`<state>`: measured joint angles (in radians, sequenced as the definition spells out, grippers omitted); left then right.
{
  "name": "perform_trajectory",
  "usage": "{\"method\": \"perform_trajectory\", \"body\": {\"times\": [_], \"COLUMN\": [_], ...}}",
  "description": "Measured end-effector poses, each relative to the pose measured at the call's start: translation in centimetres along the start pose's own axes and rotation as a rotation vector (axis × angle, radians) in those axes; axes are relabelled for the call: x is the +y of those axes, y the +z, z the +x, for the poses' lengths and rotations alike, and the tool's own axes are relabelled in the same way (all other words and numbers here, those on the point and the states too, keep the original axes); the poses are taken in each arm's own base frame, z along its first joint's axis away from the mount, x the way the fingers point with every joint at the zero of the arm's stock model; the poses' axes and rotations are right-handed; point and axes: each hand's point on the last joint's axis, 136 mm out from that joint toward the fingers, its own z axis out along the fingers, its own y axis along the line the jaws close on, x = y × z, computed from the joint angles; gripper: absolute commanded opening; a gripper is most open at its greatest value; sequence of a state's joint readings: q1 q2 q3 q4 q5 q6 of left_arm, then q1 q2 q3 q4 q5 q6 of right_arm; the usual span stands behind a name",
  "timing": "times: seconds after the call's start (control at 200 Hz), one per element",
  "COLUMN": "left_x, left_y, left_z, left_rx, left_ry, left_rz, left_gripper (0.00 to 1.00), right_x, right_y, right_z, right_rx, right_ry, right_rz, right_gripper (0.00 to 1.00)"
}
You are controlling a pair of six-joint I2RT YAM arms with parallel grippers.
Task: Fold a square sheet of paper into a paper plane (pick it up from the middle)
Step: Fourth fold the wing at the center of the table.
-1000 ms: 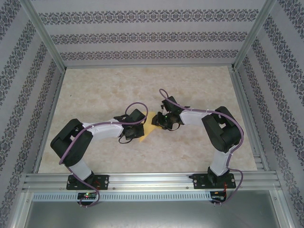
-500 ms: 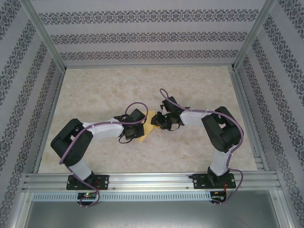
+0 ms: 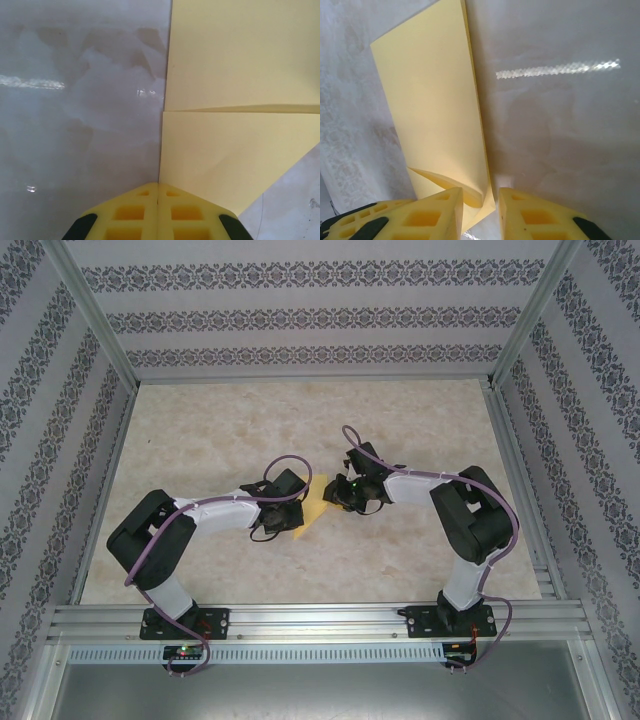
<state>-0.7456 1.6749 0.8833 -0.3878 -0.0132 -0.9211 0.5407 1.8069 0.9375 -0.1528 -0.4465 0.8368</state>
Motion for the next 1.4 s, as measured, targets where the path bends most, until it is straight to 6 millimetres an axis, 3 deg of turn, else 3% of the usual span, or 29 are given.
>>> {"method": "perform_trajectory", "body": {"times": [0.799,1.054,1.154,1.259,1.399], "left_x": [0.0,0.8,0.2,-1.0,-2.8], "left_y": [0.0,-1.2,-2.7,-4.8,-7.6], "left_z": [0.0,0.1,-0.6,-1.7,-3.2], "left_rx": [0.001,0.016,-0.012,-0.055,-0.119], "left_ry": [0.0,0.02,0.038,0.066,0.11], "left_rz": [-0.002,-0.038,-0.025,0.019,0.086], "left_gripper": [0.05,0.17,0.29,0.43,0.59], "right_x": [1.6,2.2,2.1,2.7,4.8], "right_y": [1.6,1.8,1.4,-0.3,-4.5], "right_z": [0.6,0.9,0.8,0.2,-1.1], "right_rx": [0.066,0.084,0.076,0.033,-0.08], "right_ry": [0.009,0.006,0.005,-0.012,-0.061], "right_rz": [-0.121,-0.157,-0.154,-0.149,-0.159], "right_gripper": [0.21,0.06,0.05,0.04,0.04]}}
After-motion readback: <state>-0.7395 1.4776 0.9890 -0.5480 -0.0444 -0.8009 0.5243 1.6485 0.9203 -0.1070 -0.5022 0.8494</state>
